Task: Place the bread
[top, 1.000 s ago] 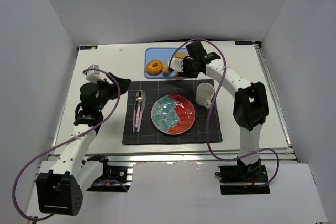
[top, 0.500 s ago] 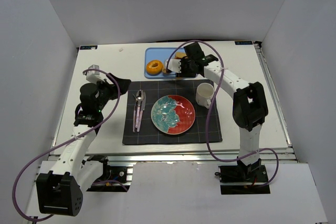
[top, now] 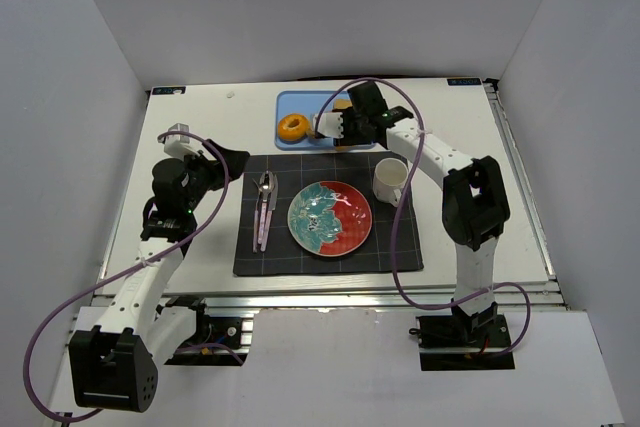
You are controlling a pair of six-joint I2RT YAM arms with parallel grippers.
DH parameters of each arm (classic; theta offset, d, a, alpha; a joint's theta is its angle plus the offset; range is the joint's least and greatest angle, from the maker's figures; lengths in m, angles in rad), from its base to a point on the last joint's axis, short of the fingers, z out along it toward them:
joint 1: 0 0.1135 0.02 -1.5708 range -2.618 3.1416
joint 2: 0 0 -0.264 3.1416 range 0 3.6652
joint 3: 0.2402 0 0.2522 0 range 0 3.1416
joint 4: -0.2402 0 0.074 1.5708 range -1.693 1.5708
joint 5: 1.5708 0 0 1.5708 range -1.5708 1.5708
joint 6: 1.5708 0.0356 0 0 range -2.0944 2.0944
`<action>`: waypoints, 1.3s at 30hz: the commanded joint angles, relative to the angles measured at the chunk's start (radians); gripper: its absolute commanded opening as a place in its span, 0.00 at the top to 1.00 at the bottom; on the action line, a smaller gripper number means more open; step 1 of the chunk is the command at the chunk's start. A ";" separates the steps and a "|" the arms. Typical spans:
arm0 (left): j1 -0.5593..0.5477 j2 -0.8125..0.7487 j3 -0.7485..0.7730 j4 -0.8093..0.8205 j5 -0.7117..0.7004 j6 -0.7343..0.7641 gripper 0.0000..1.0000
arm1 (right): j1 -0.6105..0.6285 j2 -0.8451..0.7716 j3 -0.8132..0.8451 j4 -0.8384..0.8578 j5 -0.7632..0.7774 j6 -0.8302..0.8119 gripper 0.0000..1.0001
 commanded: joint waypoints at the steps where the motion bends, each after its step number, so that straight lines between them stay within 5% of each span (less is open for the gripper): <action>1: -0.003 -0.022 -0.003 0.003 -0.010 0.009 0.20 | 0.012 0.007 -0.023 0.052 0.034 -0.048 0.50; 19: -0.003 -0.017 0.009 0.001 -0.008 0.009 0.20 | 0.016 0.033 -0.031 0.067 0.051 -0.057 0.52; 29: -0.003 -0.031 0.003 -0.002 -0.015 0.004 0.20 | 0.012 -0.061 -0.079 0.073 -0.011 -0.045 0.86; 39: -0.003 -0.026 0.013 0.004 -0.013 0.004 0.20 | 0.010 -0.340 -0.197 -0.011 -0.233 0.041 0.90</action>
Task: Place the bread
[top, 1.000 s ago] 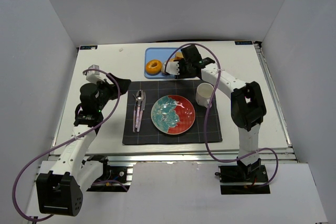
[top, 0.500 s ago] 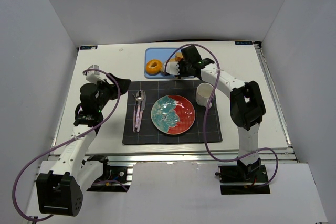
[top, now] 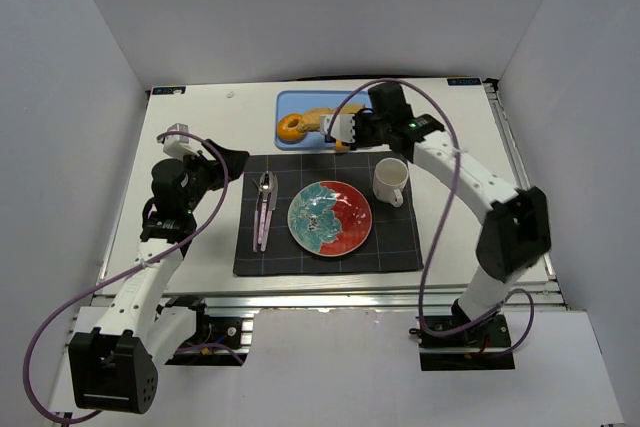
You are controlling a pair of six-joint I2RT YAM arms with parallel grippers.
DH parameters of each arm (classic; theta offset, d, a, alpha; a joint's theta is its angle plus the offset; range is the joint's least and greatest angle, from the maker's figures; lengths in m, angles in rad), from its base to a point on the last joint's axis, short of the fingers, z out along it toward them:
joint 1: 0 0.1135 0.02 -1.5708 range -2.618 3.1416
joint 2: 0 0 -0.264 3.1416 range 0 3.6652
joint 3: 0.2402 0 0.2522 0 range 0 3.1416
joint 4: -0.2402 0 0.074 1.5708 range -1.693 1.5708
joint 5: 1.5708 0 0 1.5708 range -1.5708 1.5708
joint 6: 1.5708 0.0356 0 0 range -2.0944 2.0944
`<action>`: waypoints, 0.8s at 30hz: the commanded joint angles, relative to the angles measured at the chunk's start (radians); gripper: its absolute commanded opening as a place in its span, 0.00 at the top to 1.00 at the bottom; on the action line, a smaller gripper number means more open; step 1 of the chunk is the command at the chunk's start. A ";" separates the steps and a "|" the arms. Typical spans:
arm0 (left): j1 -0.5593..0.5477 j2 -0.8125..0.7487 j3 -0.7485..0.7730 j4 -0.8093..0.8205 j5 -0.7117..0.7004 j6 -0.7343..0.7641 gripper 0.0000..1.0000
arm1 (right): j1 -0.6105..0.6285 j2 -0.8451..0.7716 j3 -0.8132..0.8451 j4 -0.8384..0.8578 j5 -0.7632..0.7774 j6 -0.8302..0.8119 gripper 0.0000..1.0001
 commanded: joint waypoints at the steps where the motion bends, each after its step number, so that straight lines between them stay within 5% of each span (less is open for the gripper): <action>1: -0.003 -0.017 0.013 0.005 -0.012 0.004 0.20 | 0.002 -0.151 -0.071 -0.061 -0.129 0.019 0.90; 15: -0.004 -0.006 -0.005 0.026 -0.003 -0.008 0.20 | 0.041 -0.524 -0.526 -0.204 -0.260 0.011 0.85; 24: -0.004 -0.005 -0.005 0.028 -0.003 -0.011 0.20 | 0.048 -0.544 -0.570 -0.208 -0.261 0.025 0.54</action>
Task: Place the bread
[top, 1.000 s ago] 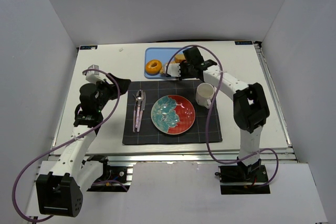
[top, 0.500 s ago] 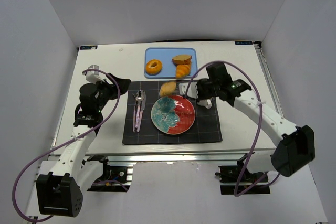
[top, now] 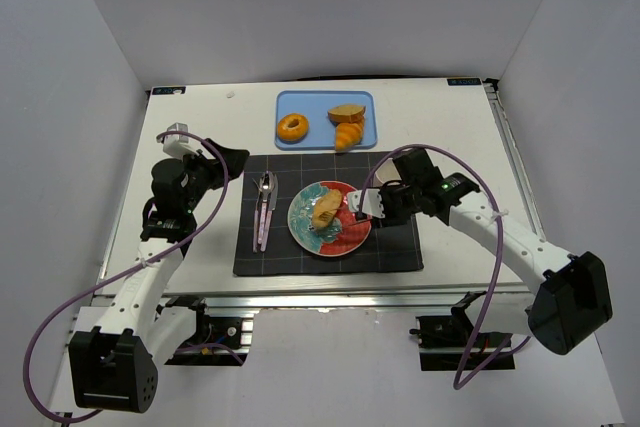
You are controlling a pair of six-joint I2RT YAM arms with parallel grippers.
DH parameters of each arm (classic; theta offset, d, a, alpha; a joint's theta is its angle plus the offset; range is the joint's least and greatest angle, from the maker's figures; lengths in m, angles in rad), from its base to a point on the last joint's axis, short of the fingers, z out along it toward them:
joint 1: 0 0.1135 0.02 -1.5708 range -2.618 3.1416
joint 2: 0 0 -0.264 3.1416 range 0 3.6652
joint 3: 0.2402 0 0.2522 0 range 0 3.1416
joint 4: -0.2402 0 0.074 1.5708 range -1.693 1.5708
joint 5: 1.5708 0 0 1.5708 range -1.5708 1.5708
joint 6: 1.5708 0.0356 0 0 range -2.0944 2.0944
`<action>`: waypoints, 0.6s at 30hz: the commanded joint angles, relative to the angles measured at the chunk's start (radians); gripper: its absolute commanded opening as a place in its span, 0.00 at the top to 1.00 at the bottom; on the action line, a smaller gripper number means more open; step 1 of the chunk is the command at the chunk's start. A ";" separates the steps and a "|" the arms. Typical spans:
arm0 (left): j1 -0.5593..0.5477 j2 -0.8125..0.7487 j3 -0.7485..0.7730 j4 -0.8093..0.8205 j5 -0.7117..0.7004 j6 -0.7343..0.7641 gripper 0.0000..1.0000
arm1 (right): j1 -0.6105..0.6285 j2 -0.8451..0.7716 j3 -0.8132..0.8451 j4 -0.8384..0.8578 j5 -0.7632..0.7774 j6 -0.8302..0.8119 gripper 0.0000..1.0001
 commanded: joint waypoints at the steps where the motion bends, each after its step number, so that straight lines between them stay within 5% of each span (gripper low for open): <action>1: -0.004 -0.013 -0.008 0.010 -0.007 -0.002 0.20 | 0.007 -0.033 -0.005 -0.002 -0.035 0.008 0.50; 12: -0.003 -0.025 -0.006 0.004 -0.007 -0.005 0.20 | 0.006 -0.130 0.030 -0.039 -0.070 0.040 0.53; 18: -0.003 -0.016 -0.009 0.028 0.005 -0.017 0.20 | -0.141 -0.107 0.113 0.100 -0.070 0.413 0.80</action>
